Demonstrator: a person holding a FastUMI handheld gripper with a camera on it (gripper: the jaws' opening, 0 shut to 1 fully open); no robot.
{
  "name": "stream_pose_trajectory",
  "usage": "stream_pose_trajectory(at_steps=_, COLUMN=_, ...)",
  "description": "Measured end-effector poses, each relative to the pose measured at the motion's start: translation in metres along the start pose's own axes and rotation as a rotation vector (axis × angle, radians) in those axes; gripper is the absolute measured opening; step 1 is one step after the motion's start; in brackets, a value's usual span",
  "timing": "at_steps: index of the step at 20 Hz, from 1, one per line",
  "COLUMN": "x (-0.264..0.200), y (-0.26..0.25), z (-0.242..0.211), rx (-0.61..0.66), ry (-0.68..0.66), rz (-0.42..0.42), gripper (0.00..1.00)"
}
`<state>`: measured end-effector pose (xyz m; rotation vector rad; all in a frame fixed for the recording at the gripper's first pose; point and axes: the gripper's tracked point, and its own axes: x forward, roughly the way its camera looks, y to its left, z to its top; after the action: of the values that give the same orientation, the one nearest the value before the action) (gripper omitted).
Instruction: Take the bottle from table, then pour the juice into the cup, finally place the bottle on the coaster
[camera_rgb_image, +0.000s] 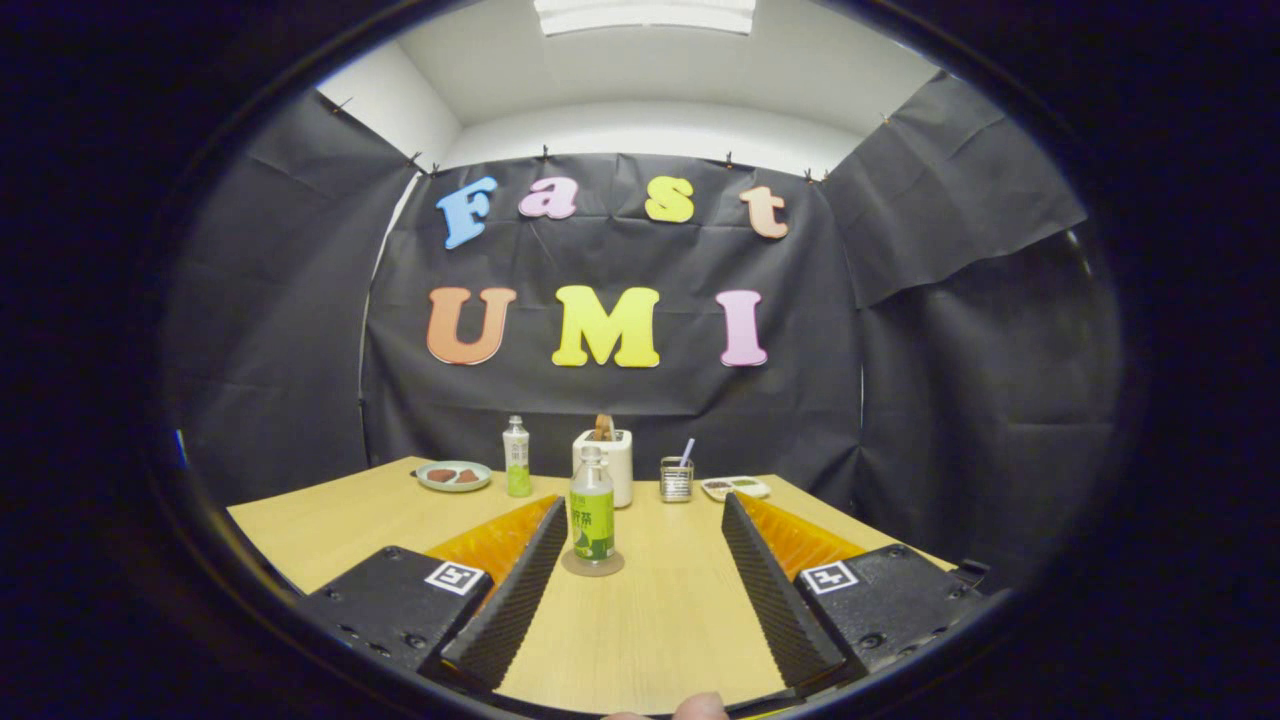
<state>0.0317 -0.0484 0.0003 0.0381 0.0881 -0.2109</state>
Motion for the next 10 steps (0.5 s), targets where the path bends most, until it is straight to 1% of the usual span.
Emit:
stream_pose_trajectory(at_steps=4, x=-0.011, y=-0.01, z=0.012, rx=0.011, ry=-0.016, rz=-0.031, gripper=0.99)
stream_pose_trajectory(at_steps=7, x=-0.016, y=-0.008, z=0.012, rx=0.019, ry=-0.013, rz=-0.036, gripper=0.99)
stream_pose_trajectory(at_steps=10, x=-0.019, y=-0.002, z=0.017, rx=-0.006, ry=-0.028, rz=-0.031, gripper=0.99)
